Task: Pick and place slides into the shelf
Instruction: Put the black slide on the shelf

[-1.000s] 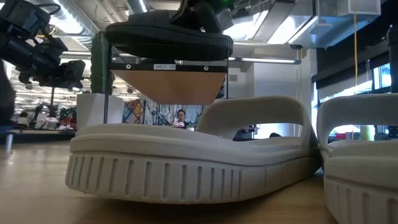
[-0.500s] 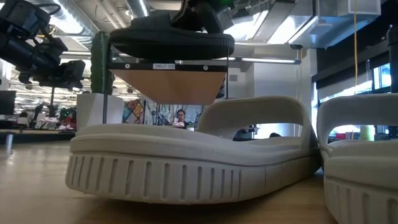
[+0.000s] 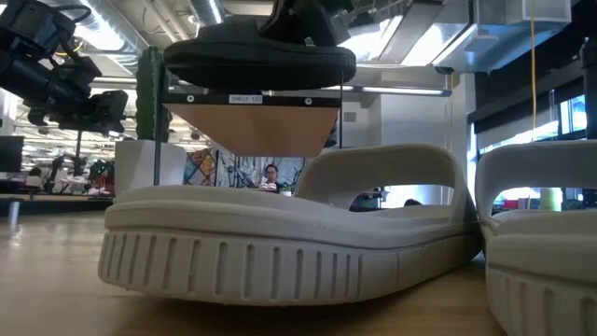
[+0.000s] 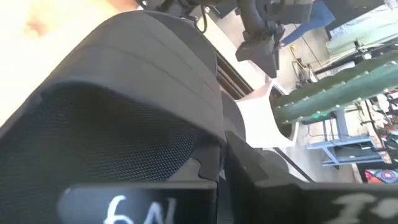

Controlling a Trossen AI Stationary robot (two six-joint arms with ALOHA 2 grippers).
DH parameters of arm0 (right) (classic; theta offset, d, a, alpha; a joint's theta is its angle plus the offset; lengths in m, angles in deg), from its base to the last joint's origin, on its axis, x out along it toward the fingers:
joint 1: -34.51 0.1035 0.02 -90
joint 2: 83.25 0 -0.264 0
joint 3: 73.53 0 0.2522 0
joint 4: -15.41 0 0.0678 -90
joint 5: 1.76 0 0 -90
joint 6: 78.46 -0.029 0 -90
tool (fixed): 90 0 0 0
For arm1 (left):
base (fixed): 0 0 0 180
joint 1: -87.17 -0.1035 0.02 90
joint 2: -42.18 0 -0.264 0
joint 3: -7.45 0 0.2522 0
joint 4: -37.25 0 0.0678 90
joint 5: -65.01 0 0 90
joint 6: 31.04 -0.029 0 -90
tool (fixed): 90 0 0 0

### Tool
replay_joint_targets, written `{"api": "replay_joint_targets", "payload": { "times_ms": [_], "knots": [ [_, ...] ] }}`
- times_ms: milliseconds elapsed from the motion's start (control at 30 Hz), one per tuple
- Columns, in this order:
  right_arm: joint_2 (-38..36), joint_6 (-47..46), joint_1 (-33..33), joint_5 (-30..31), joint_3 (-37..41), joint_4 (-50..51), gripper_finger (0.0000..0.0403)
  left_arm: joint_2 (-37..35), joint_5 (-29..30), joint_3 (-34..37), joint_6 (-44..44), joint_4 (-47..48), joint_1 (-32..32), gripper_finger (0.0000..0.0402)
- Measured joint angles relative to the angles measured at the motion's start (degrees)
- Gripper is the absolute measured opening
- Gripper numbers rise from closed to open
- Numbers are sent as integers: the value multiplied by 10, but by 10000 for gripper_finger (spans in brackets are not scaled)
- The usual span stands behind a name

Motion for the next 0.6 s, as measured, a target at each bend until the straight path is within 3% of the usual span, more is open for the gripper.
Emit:
{"api": "replay_joint_targets", "payload": {
  "times_ms": [600],
  "knots": [
    [10,2,-7,-15,0,-18,10,0,0,0,0,0,0,147]
  ]
}}
